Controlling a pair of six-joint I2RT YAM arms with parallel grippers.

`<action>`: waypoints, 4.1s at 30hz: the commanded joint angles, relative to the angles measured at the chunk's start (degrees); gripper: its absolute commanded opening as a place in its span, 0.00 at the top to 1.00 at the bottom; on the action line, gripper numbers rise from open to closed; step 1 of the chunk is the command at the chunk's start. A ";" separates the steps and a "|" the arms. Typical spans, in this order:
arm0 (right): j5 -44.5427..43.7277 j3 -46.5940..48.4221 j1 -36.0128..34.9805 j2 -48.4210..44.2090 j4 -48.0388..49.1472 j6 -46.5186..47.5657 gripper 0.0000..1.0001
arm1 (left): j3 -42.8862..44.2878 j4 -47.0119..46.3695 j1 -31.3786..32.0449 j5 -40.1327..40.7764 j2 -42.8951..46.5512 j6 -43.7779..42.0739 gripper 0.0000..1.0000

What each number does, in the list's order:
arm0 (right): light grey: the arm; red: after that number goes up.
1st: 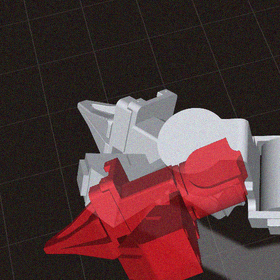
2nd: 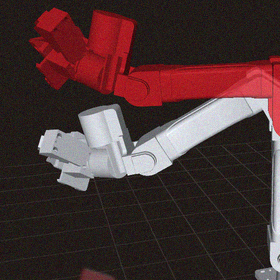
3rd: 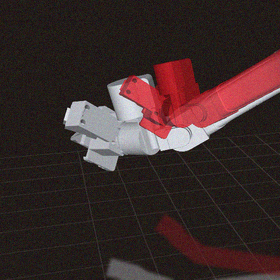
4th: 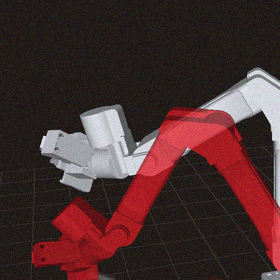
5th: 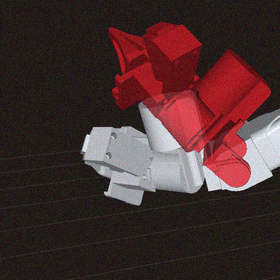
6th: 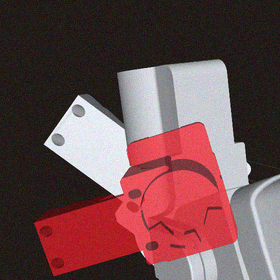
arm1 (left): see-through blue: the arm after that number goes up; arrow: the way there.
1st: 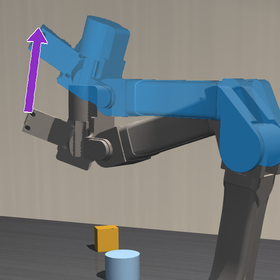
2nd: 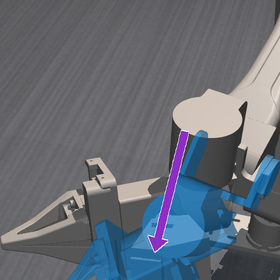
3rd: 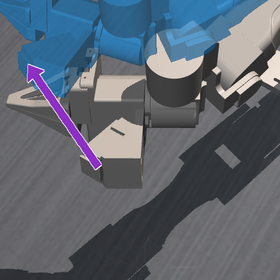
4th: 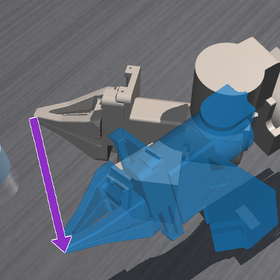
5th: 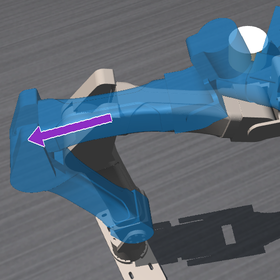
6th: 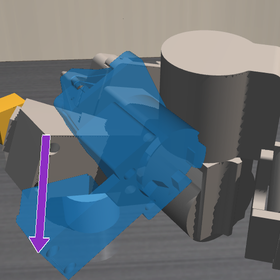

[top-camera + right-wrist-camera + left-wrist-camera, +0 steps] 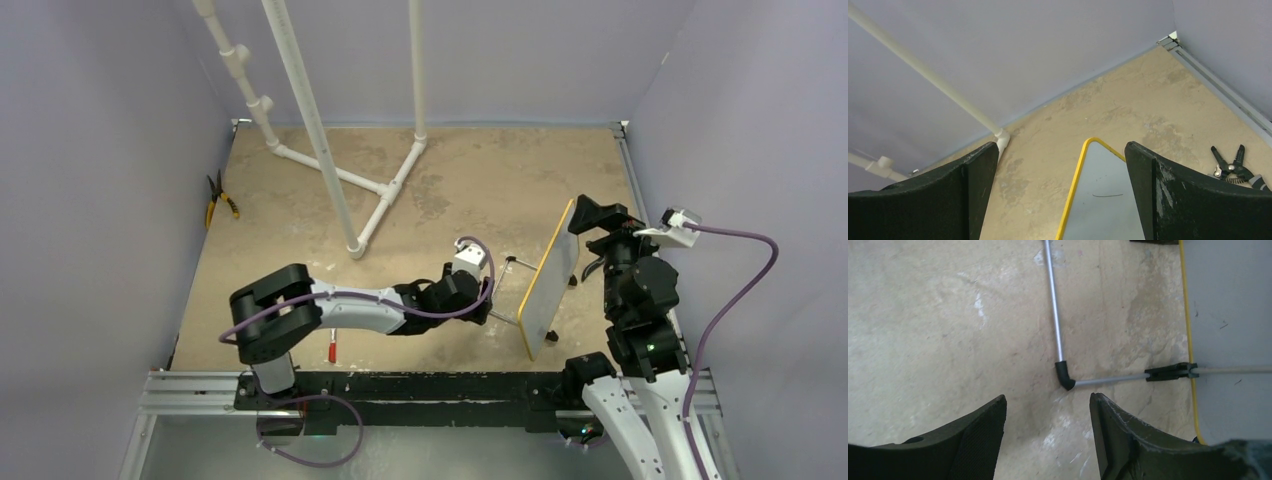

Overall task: Write a sentence on the whiteboard
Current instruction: Pick up the whiteboard stand from the center of the board, then put down the whiteboard stand at the center of the board.

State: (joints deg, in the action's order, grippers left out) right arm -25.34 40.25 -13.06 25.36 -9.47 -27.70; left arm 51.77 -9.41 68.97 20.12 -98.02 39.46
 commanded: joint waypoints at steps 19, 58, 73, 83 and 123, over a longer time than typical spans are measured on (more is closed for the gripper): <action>3.34 0.53 0.14 -0.24 1.56 1.34 0.01 | 13.05 -1.95 -0.06 2.43 -14.51 -2.17 0.54; 3.40 0.83 0.14 -0.14 0.97 1.51 0.01 | 7.75 0.61 -9.37 10.54 -10.83 -14.76 1.00; 3.84 0.95 0.16 0.68 1.26 1.69 0.01 | 1.69 -3.80 -22.27 -4.43 -5.84 -30.00 1.00; 4.00 0.90 0.16 1.65 1.39 1.77 0.01 | 4.69 -3.51 -30.63 -16.17 -6.17 -38.62 1.00; 7.88 1.31 0.14 1.71 3.31 3.18 0.01 | -11.91 15.61 -34.28 -10.70 32.05 -13.04 0.37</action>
State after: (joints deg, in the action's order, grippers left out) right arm -19.27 40.25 -13.06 27.90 -8.91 -25.80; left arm 41.30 -4.51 35.14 3.79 -73.36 17.28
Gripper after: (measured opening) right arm 0.985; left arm 0.630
